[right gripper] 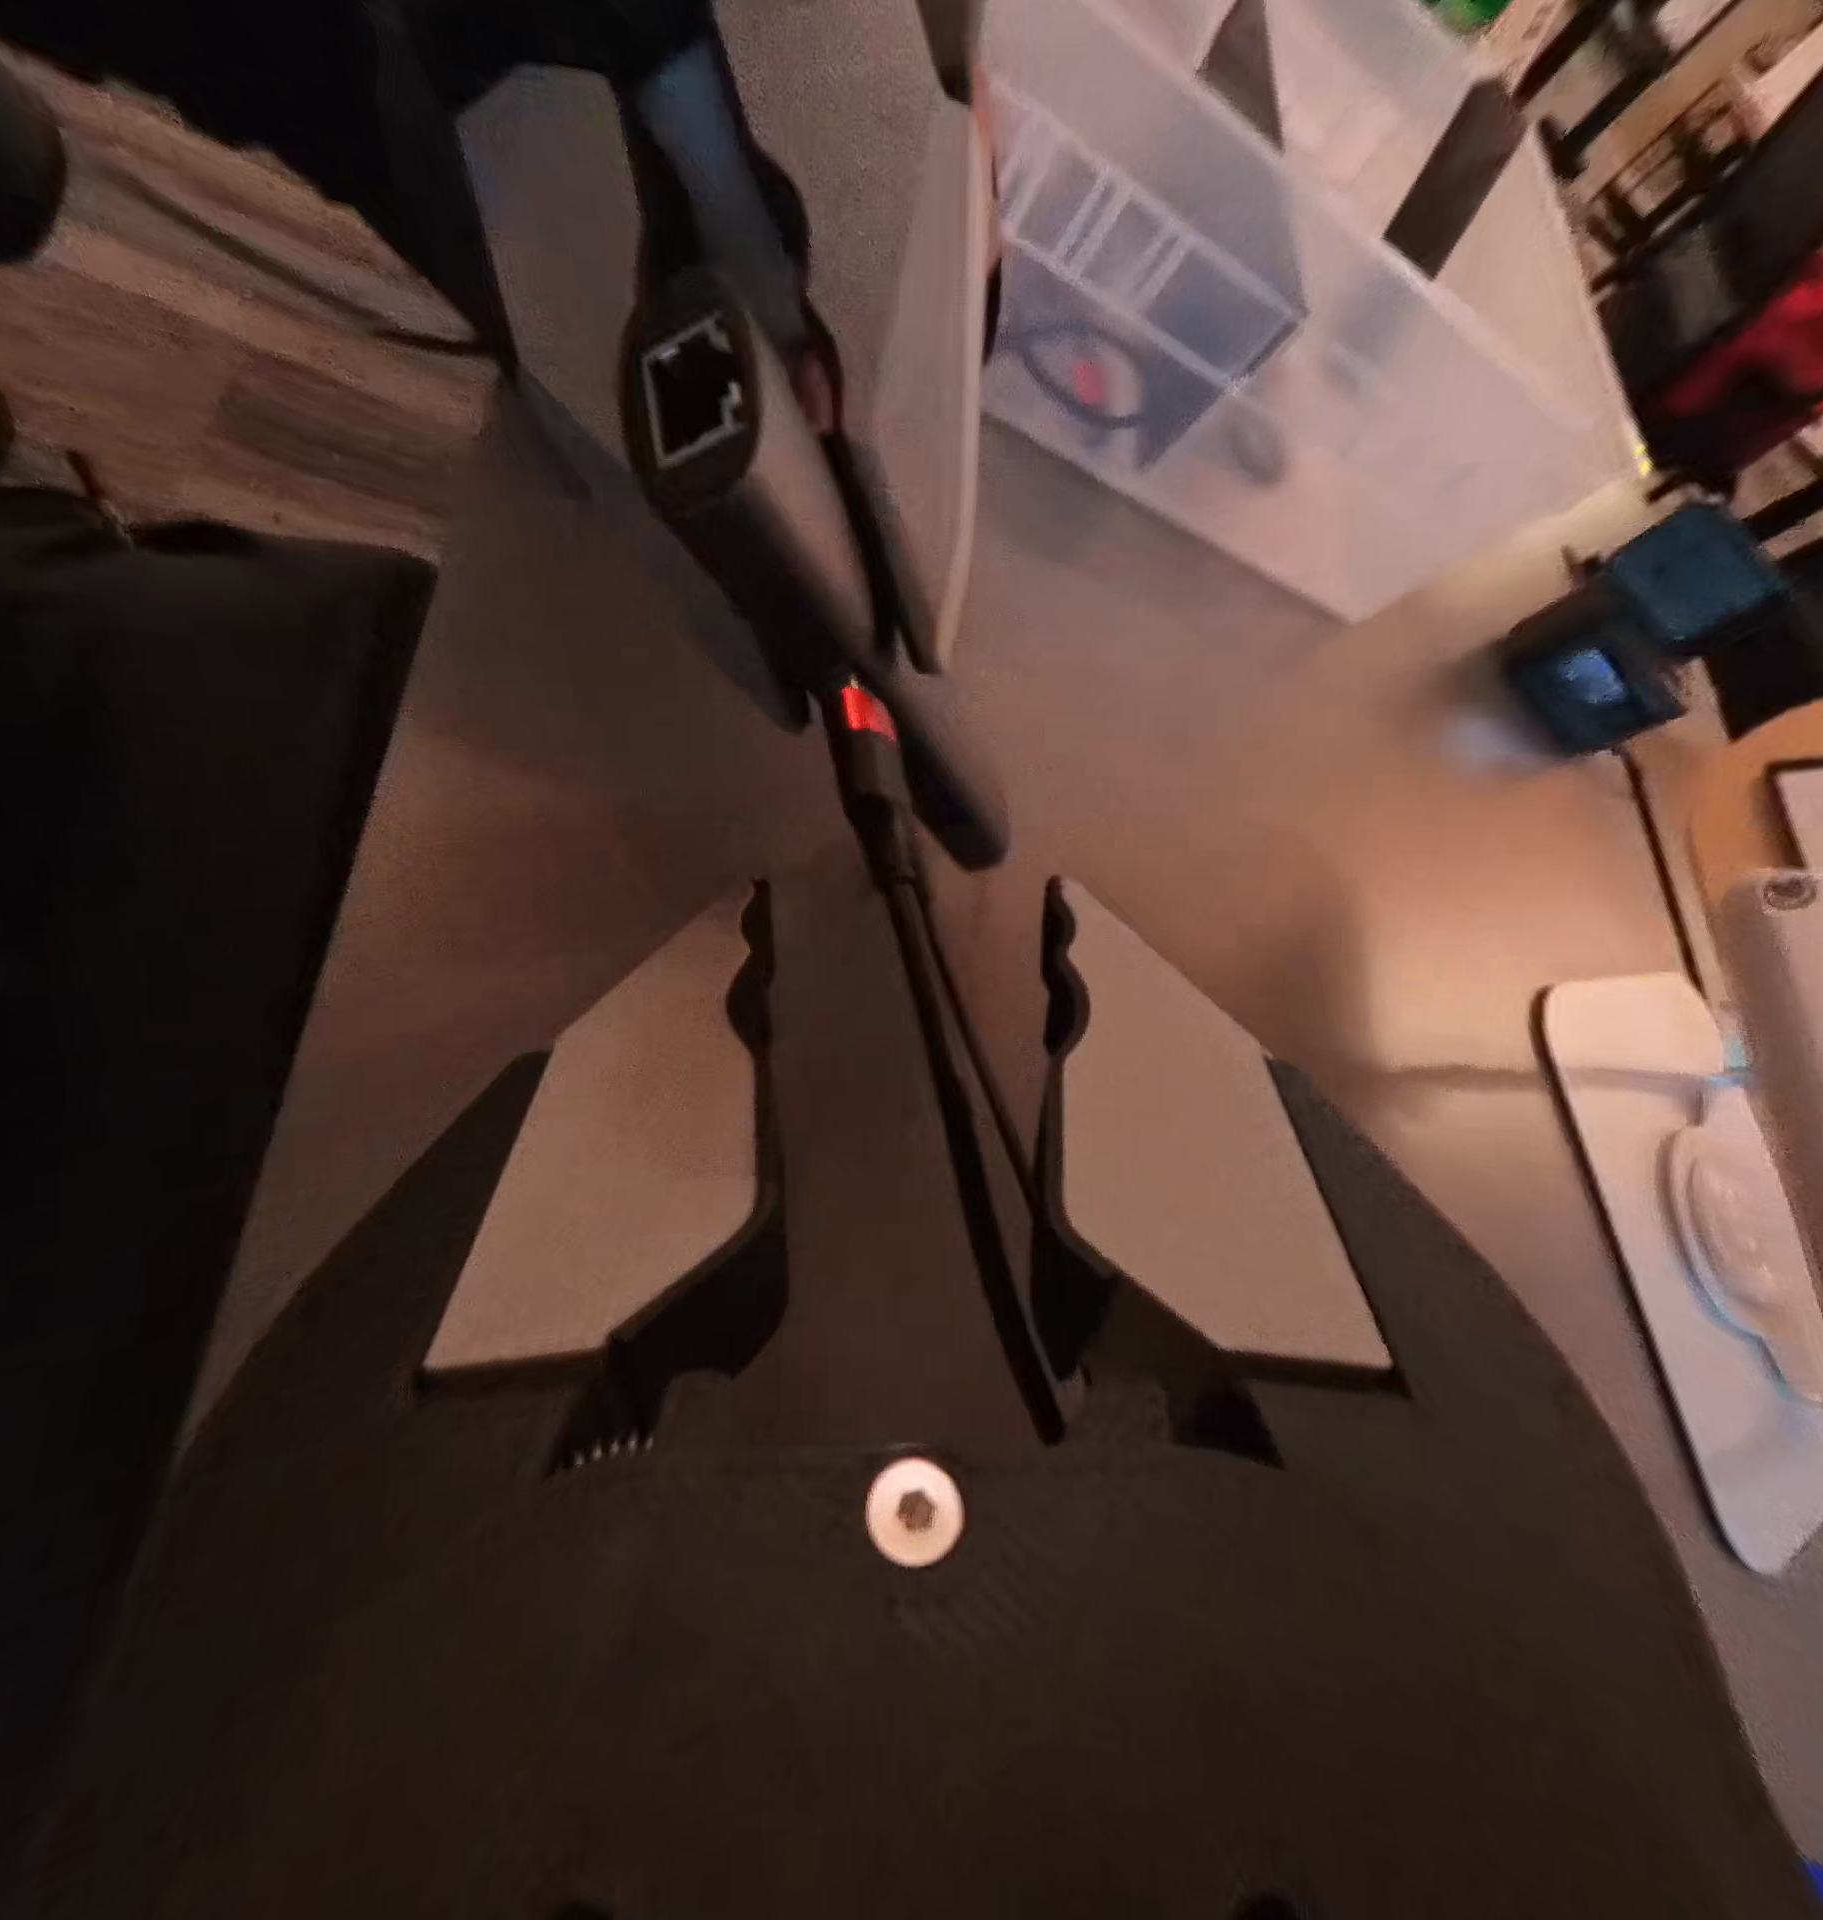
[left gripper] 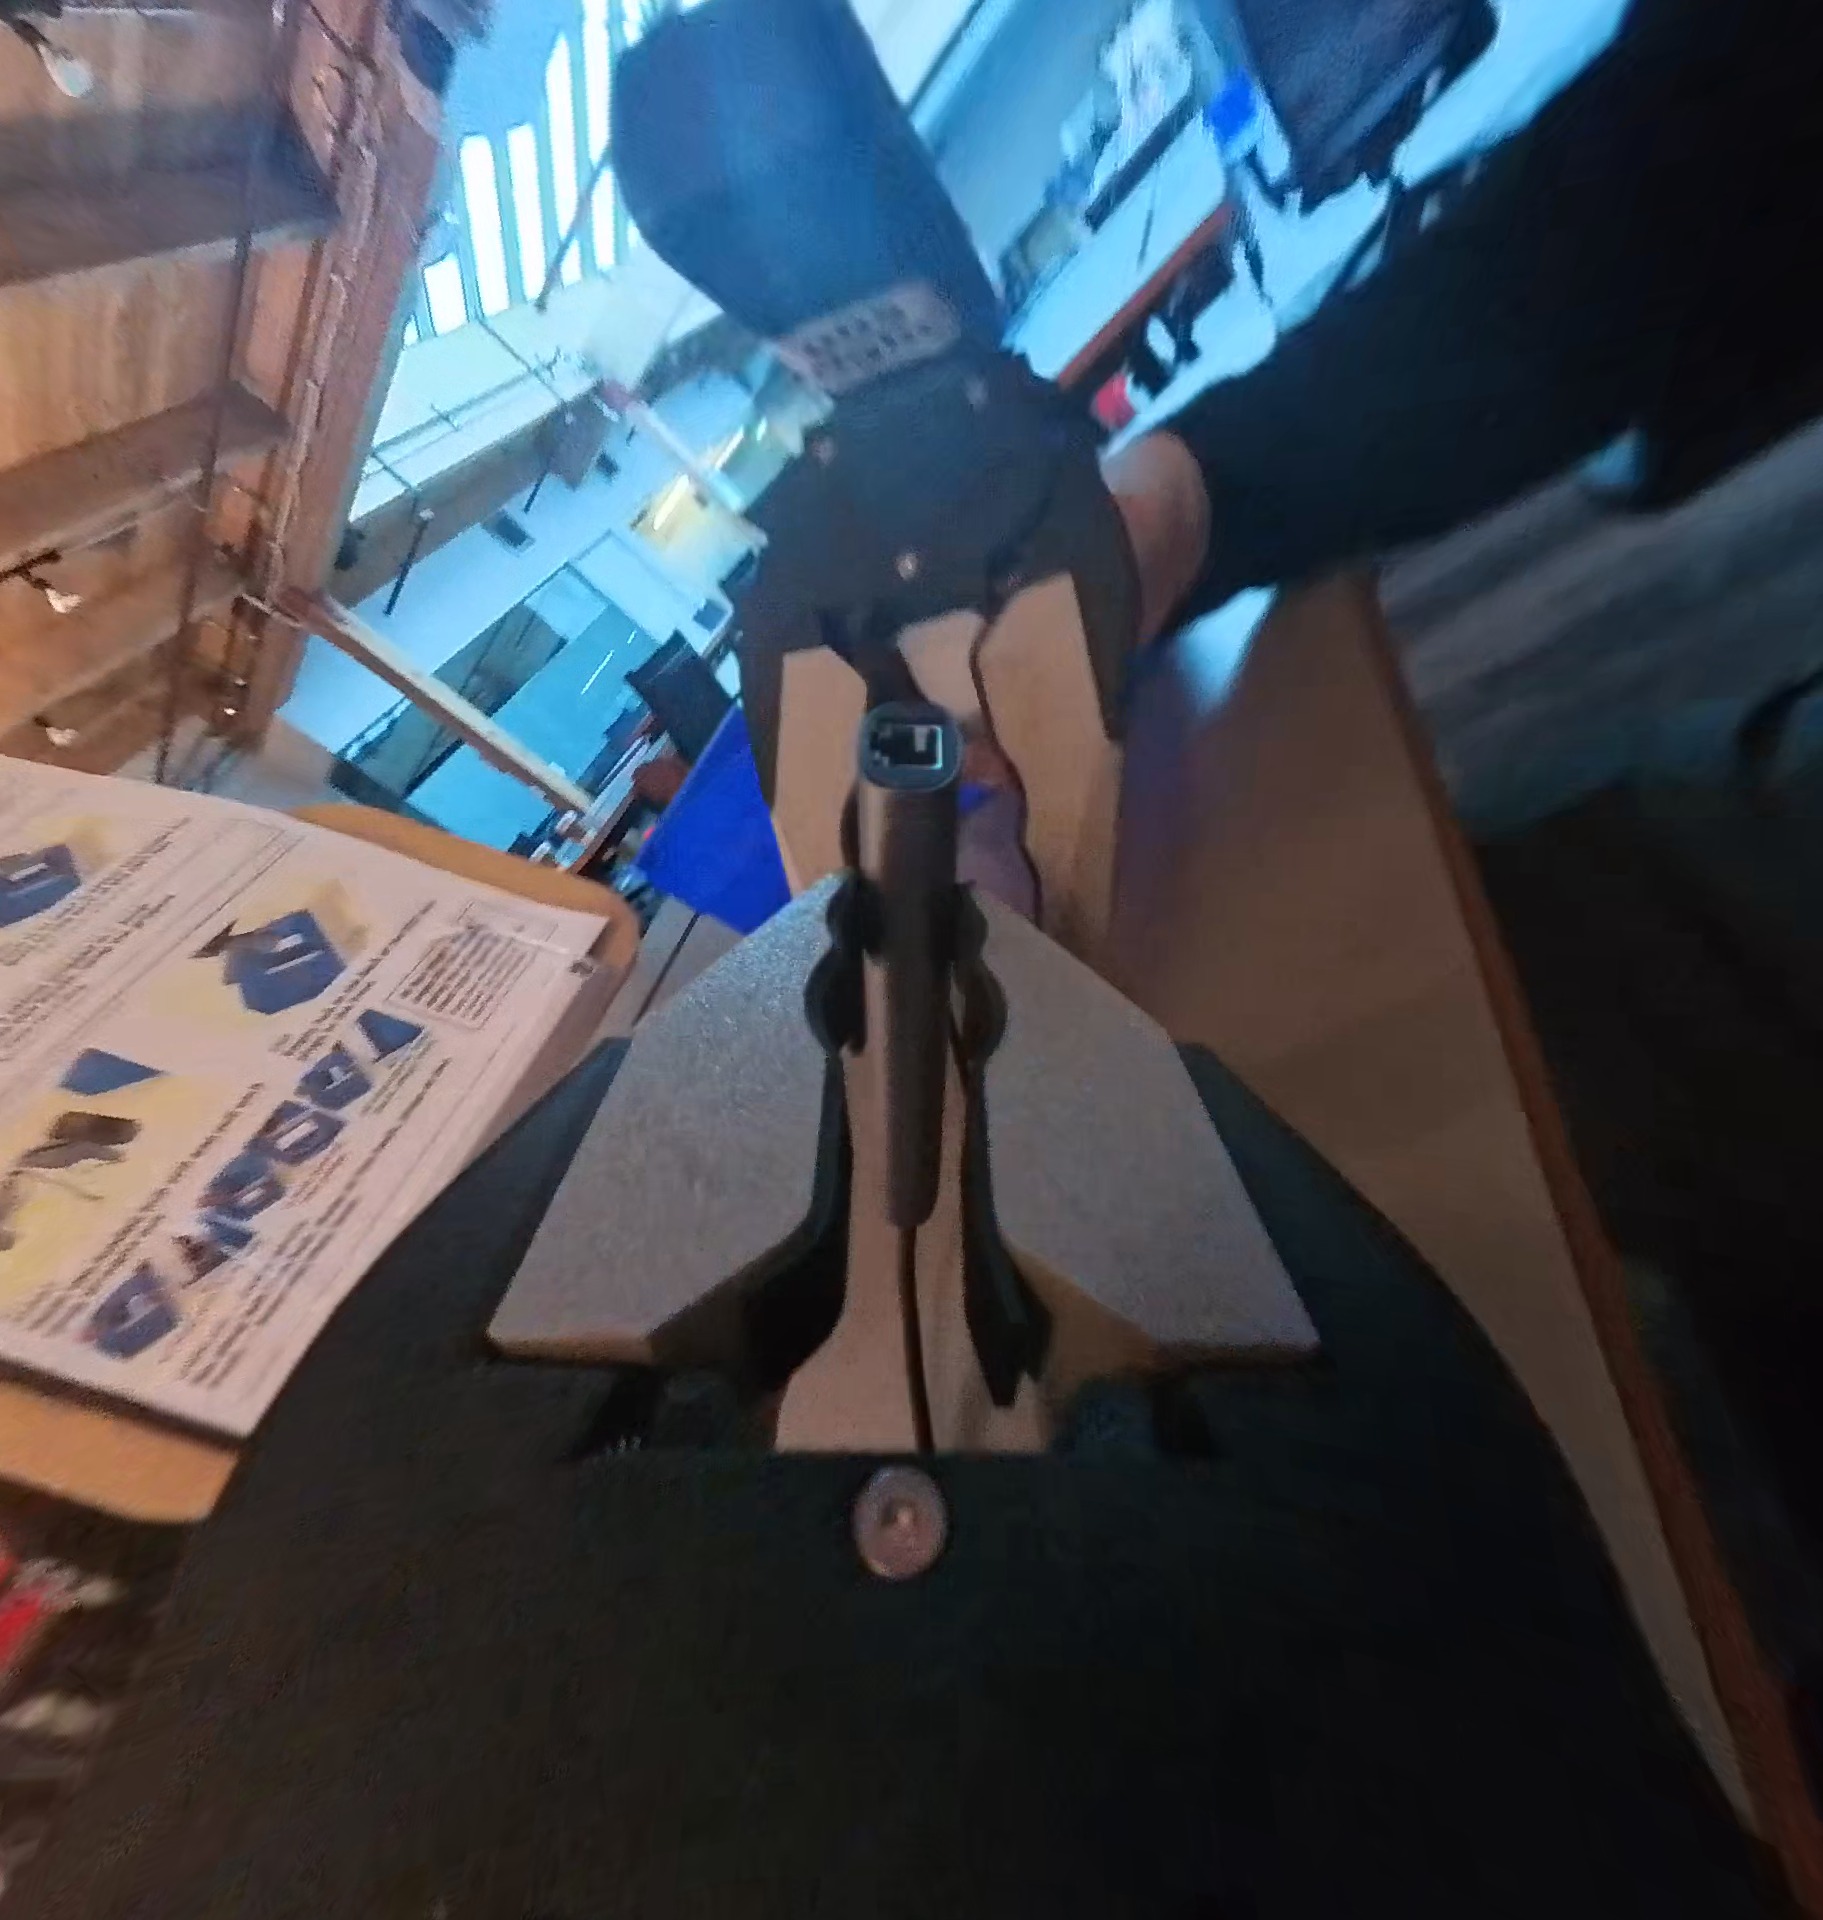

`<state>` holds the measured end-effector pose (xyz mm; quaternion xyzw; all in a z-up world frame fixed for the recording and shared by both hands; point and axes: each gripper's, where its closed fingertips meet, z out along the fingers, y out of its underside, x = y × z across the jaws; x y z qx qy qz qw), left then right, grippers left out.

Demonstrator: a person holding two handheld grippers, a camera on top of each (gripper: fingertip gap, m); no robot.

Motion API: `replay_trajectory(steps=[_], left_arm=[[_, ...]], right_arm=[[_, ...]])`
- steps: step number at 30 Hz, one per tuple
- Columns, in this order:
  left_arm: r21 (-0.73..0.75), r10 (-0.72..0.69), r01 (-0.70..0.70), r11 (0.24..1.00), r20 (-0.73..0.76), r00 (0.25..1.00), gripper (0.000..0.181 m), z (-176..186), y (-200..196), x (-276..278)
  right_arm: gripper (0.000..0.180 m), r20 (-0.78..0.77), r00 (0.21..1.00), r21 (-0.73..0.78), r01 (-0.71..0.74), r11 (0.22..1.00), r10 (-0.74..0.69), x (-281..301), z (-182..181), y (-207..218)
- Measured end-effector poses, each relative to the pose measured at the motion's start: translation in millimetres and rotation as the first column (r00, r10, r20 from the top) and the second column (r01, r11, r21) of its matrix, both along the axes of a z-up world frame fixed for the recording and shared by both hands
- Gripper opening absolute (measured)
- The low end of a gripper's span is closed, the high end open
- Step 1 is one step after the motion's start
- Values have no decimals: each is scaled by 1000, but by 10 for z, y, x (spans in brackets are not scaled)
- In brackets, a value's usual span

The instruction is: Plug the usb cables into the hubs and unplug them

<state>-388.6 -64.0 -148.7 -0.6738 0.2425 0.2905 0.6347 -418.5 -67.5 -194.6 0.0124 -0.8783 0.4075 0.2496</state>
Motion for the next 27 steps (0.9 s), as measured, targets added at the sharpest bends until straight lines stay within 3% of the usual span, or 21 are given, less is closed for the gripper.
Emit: replay_trajectory(steps=[3, 5, 8, 12, 15, 20, 27], left_arm=[[50, -80, 78, 996, 50, 996, 14, 99, 110, 129], [79, -124, 118, 990, 75, 989, 14, 145, 180, 203], [88, -118, 106, 990, 136, 984, 15, 169, 209, 133], [112, -64, 37, 993, 252, 966, 17, 198, 123, -26], [174, -54, -7, 985, 341, 938, 15, 283, 4, -140], [132, 33, -104, 986, 457, 889, 14, 181, -34, -409], [119, 32, -91, 989, 421, 907, 11, 162, -12, -341]], right_arm=[[45, 6, 1000, -33, -29, 999, 29, 61, 7, -105], [20, -49, 999, -47, -24, 999, 22, 37, 77, -74], [15, -20, 1000, -22, -19, 1000, 19, 43, 48, -12], [14, -18, 996, -37, 86, 996, -87, -108, 127, 138], [14, -18, 980, -108, 193, 975, -196, -216, 382, 341], [14, -88, 933, -235, 321, 917, -349, -156, 1020, 724], [14, -184, 807, -340, 483, 807, -561, -14, 1834, 1404]])
